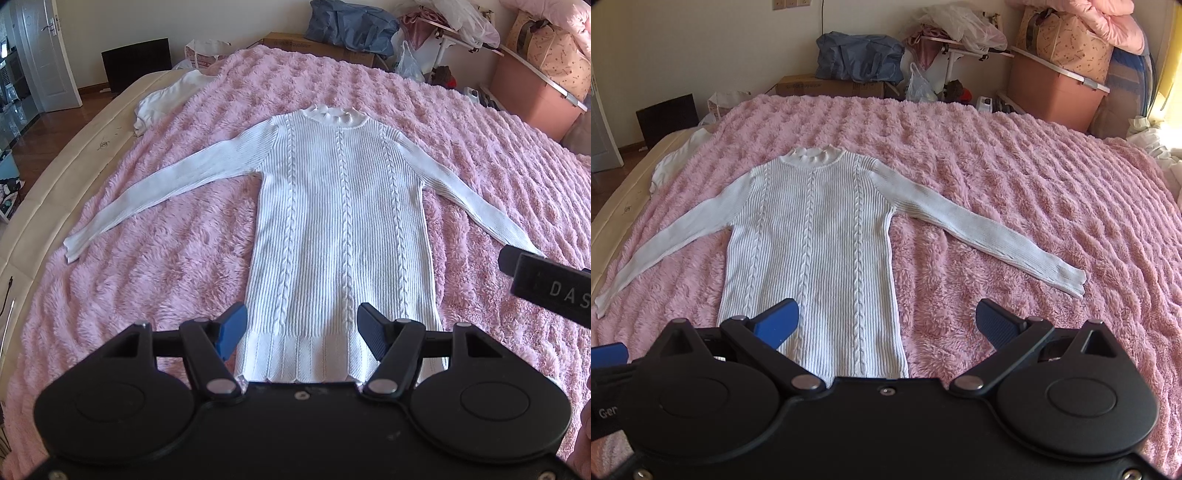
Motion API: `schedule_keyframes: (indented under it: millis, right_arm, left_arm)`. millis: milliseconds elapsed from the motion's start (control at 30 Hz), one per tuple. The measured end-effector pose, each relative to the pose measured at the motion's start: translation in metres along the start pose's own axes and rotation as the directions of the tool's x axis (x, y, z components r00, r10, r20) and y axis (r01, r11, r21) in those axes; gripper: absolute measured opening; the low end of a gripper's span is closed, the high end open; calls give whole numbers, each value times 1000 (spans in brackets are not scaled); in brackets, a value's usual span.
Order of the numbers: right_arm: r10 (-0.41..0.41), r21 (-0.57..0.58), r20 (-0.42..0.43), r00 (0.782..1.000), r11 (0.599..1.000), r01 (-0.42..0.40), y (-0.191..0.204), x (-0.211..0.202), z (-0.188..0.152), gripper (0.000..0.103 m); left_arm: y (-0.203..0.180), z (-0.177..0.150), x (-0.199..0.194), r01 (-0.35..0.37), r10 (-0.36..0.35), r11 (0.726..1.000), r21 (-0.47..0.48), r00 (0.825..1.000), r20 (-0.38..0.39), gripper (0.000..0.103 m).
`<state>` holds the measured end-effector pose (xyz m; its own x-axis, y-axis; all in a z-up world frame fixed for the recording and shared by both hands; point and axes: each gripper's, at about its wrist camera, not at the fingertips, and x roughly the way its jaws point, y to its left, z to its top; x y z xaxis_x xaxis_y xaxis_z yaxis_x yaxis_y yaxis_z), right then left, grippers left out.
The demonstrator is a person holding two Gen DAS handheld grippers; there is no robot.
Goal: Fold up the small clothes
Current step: 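Reach the right gripper to a sleeve cuff and close on it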
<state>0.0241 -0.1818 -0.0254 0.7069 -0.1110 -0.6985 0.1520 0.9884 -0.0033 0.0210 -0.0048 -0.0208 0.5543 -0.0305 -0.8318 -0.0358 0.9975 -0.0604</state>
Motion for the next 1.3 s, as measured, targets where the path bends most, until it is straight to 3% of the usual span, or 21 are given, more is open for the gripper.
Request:
schedule_keyframes:
  millis: [133, 233, 333, 400, 467, 533, 600, 667, 733, 767, 1033, 1300]
  right_arm:
    - [-7, 106, 108, 994, 994, -5, -28, 11, -2, 103]
    - [-95, 156, 200, 975, 986, 64, -53, 30, -8, 103]
    - [-225, 235, 137, 965, 953, 189, -91, 68, -6, 103]
    - [-332, 290, 98, 938, 911, 292, -121, 96, -7, 103]
    - [-435, 335, 88, 896, 860, 385, -145, 122, -10, 103]
    - [-491, 392, 86, 867, 817, 423, -170, 149, -14, 102]
    - [-487, 496, 46, 872, 769, 404, -197, 175, -22, 101]
    - [-463, 597, 15, 886, 715, 363, -214, 198, -34, 89]
    - [-448, 644, 1, 894, 685, 342, -223, 216, -43, 68]
    - [-447, 649, -16, 894, 676, 350, -224, 227, -46, 66]
    - [-470, 658, -26, 882, 656, 370, -233, 253, -42, 65]
    - [-483, 739, -68, 873, 563, 369, -263, 266, -45, 66]
  left_arm:
    - [-15, 14, 16, 46, -49, 997, 65, 998, 38, 69]
    - [-29, 29, 34, 82, -89, 991, 103, 994, 62, 69]
    - [-46, 48, 61, 102, -114, 984, 147, 991, 76, 69]
    - [-58, 60, 81, 120, -135, 978, 171, 987, 84, 69]
    - [-71, 72, 105, 133, -148, 975, 176, 986, 72, 69]
    - [-83, 85, 132, 159, -175, 971, 181, 981, 81, 69]
    - [-95, 98, 161, 162, -181, 970, 183, 979, 97, 69]
    - [-105, 112, 193, 158, -180, 971, 180, 977, 114, 69]
    - [-112, 126, 224, 162, -182, 973, 162, 976, 119, 69]
    - [-114, 130, 238, 170, -190, 973, 155, 975, 118, 69]
    - [-142, 162, 316, 162, -172, 976, 145, 984, 56, 69]
    - [-167, 164, 348, 176, -187, 967, 183, 981, 45, 69]
